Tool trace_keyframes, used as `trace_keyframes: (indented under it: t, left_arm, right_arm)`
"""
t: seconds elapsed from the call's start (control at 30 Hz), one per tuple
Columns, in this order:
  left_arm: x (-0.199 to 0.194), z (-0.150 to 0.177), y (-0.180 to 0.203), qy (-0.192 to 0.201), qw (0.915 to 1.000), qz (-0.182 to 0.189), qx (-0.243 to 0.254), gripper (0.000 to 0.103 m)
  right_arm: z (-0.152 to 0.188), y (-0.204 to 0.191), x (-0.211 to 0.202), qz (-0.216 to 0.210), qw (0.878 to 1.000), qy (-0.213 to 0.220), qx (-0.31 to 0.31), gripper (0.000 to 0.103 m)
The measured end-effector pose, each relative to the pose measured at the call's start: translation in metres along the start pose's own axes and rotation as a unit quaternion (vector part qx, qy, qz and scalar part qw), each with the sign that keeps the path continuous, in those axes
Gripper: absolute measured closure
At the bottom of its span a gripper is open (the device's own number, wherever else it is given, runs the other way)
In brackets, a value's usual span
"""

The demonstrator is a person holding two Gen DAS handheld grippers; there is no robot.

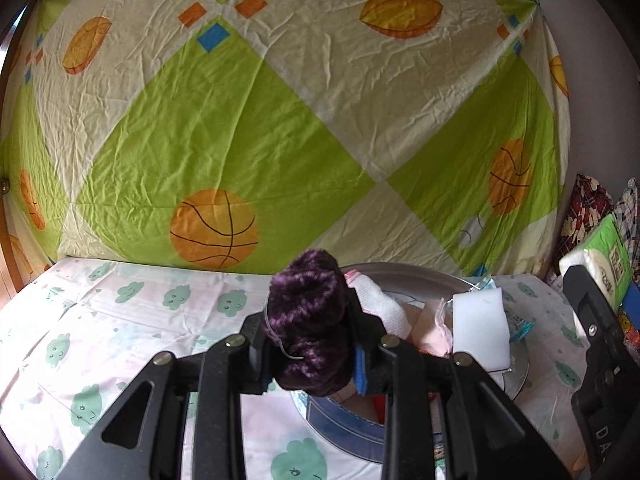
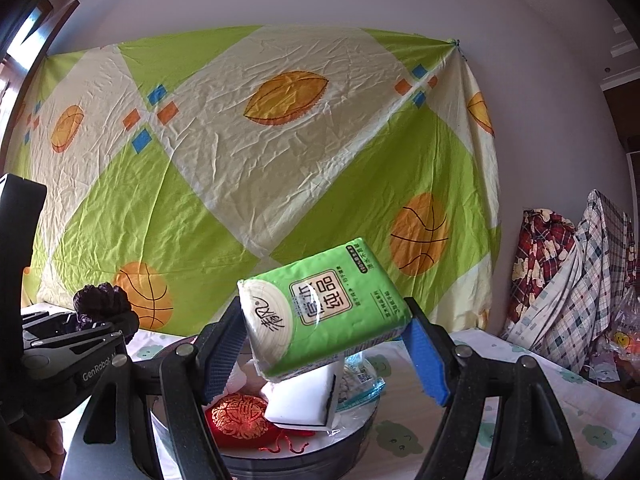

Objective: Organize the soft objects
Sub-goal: 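Carry the scrunchie with the left gripper while the right gripper carries the tissue pack over the tin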

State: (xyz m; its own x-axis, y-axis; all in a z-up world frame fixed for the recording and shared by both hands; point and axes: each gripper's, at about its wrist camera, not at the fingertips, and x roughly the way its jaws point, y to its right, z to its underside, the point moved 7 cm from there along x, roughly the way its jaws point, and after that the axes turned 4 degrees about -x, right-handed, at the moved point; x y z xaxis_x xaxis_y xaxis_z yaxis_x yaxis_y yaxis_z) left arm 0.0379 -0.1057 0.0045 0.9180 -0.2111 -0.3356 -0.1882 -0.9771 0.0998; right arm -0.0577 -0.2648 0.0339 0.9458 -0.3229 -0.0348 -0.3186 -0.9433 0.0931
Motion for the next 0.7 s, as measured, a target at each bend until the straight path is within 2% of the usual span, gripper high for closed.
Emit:
trace_keyframes:
  t: [0.3,0.7]
  left_arm:
    - [0.010,-0.003,0.025,-0.004,0.9998,0.018,0.007,0.076]
    - [0.028,-0.005,0.045,-0.013,0.9993,0.034,0.006,0.076]
  right_arm:
    - [0.000,0.021,0.013,0.020,1.000,-0.007,0.007,0.026]
    - [-0.002,0.033,0.038,0.032,0.999,-0.015,-0.020,0.026]
